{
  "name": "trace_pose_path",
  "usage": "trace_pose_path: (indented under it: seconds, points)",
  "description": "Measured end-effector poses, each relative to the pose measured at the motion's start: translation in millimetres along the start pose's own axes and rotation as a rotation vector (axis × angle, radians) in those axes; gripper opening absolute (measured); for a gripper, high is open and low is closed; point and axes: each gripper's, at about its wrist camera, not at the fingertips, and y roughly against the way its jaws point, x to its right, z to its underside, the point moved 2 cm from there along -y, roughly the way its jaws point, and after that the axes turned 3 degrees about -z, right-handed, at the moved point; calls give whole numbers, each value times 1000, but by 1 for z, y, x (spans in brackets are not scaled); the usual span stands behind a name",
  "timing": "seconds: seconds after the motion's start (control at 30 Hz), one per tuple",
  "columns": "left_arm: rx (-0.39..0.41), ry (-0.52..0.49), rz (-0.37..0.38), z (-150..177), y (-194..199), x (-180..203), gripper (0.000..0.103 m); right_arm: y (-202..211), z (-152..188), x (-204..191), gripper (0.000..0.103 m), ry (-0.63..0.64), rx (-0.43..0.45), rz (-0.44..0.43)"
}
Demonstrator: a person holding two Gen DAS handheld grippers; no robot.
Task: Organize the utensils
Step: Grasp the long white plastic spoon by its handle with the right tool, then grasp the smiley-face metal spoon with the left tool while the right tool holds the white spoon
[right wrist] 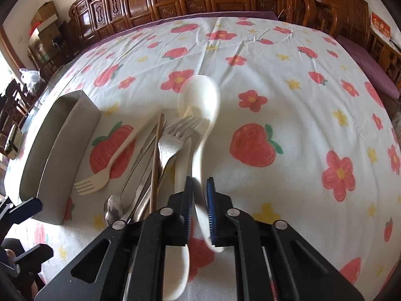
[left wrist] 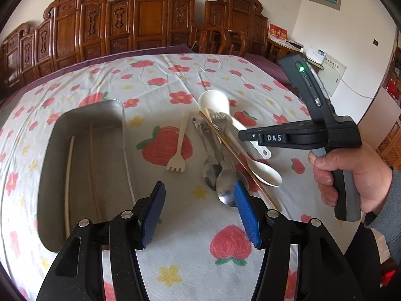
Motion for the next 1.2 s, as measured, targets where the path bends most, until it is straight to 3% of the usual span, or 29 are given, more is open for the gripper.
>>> trace_pose_path:
  seconds: [0.37, 0.77, 0.83, 0.97, 1.2]
  points:
    - [-13, -24, 15, 6, -7, 12, 54, 38, 14, 23, 5, 63, 85, 208]
    - [-27, -16, -7, -4, -7, 23, 53, 90, 64, 31, 5, 17, 132, 130]
    - [-42, -18, -3, -10, -9, 27, 46, 100, 71, 28, 5, 27, 138, 110]
    - [-65, -8, 1, -23, -20, 34, 42, 114, 82, 24, 5, 39, 146, 82]
    - [-167, 7, -3, -35, -53, 39, 26, 127, 92, 27, 5, 39, 168, 38]
